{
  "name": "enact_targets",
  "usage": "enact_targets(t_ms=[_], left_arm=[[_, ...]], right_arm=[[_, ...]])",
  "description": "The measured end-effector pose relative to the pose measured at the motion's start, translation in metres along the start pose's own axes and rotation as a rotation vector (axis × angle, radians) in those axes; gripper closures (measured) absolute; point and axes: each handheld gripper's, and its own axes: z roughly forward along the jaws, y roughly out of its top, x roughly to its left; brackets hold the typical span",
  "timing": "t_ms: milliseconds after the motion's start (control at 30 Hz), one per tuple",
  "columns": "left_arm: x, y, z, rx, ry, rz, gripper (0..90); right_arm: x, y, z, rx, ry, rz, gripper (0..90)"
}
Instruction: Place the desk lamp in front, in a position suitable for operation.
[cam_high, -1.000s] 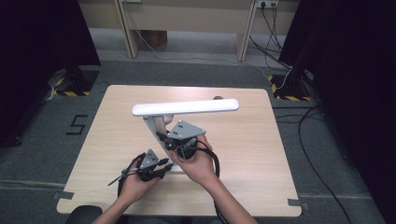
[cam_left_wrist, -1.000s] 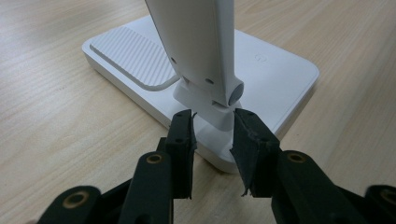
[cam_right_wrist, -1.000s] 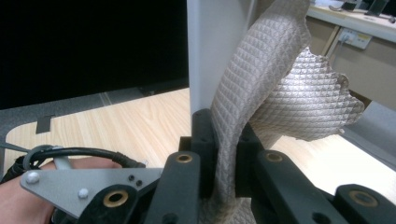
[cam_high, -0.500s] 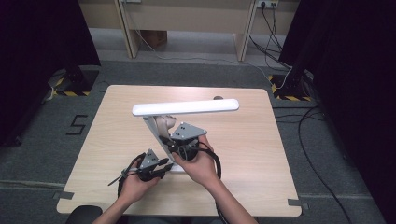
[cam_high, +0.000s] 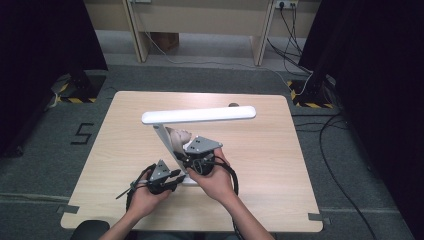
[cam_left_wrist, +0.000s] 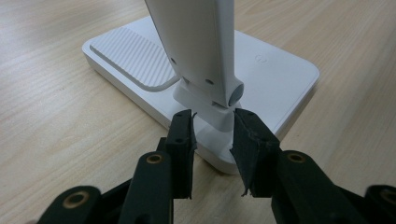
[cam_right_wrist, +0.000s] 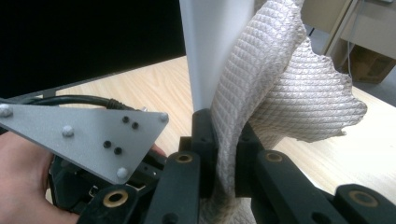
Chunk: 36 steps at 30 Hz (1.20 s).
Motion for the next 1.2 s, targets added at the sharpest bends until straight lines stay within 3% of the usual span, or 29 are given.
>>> enact_targets(t_ms=[700, 1200], left_arm=[[-0.001, 0.0, 0.0, -0.003, 0.003, 0.002, 67.5], [-0.001, 0.0, 0.001, -0.002, 0.002, 0.007, 67.7]], right_arm=[[0.0, -0.031, 0.008, 0.086, 0.01, 0.045, 83.9], [-0.009, -0.056, 0.019, 0.154, 0.019, 0.089, 84.0]])
